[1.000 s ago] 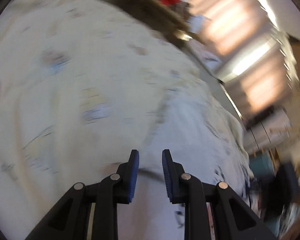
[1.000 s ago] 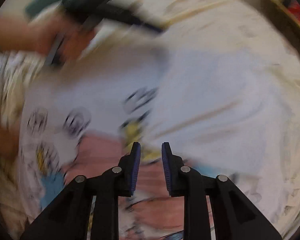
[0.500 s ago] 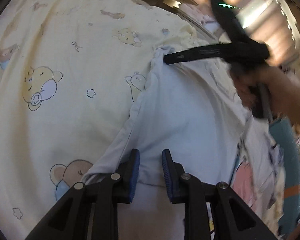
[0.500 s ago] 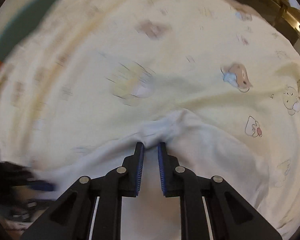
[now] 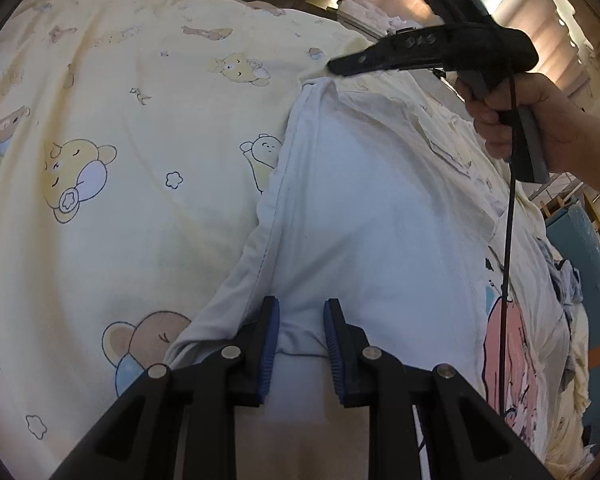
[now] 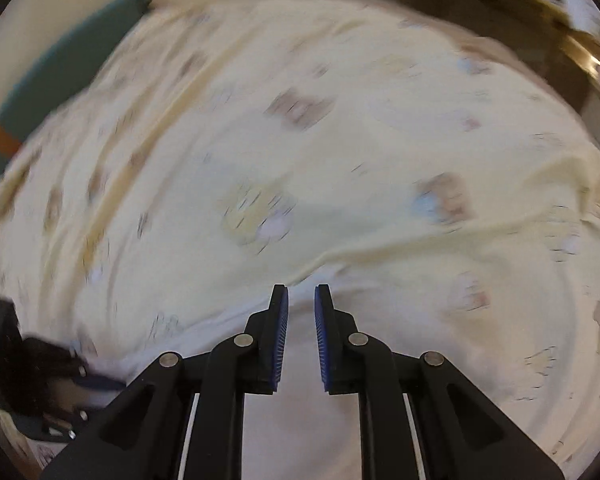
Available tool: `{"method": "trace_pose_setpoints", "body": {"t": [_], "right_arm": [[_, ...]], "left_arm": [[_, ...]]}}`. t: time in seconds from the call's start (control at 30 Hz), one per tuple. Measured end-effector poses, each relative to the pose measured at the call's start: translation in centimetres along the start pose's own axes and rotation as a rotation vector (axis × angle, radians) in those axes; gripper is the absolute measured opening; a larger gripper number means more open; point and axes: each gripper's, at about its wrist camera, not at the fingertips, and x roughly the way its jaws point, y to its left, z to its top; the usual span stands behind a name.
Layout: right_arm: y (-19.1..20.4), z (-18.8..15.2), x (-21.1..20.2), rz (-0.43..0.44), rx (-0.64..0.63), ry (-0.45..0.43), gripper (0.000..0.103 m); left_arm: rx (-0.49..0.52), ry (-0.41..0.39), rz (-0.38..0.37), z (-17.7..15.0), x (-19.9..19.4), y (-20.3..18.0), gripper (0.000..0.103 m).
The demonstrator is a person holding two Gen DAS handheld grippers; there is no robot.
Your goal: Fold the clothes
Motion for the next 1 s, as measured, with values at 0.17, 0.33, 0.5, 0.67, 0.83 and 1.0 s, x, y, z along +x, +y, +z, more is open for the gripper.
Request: {"method": "trace_pose_setpoints", "body": {"t": [0.17,0.33,0.5,0.67,0.83,1.0], "right_arm": [[-0.7,0.0,1.4,-0.183,-0.016,0.062,0.013],[-4.1,-0.8,-5.2,-0.243,0.08,-0.078,0.014],[-4.3,-6.4,-13.7,-0.299,0.054,-0.209,0.017],[-6.0,-15.1,-15.6,-0.302,0.157,-0.079,0.017],[-5.2,-24.3,-13.2,-0.206,0.236,0.076,0.017],[-2.7,-30.0,-9.9,-0.162,0.255,0.12,0.017]], "left_arm": [[0.04,-0.003,0.032,0.1,0.2,-0.6,0.023],[0.058,0.003,0.037,0.2,0.4,-0.8,0.023],[0.073,-0.005,0.055,0.0,0.4,-1.1,0.023],[0.106,0.023,0.086,0.9,0.2,-2.8,0.024],[0.284,0.049,-0.015,1.4,-0.1,-8.6,0.024],[0.389,0.155,0.093,0.5,2.5,-12.2,0.024]]}}
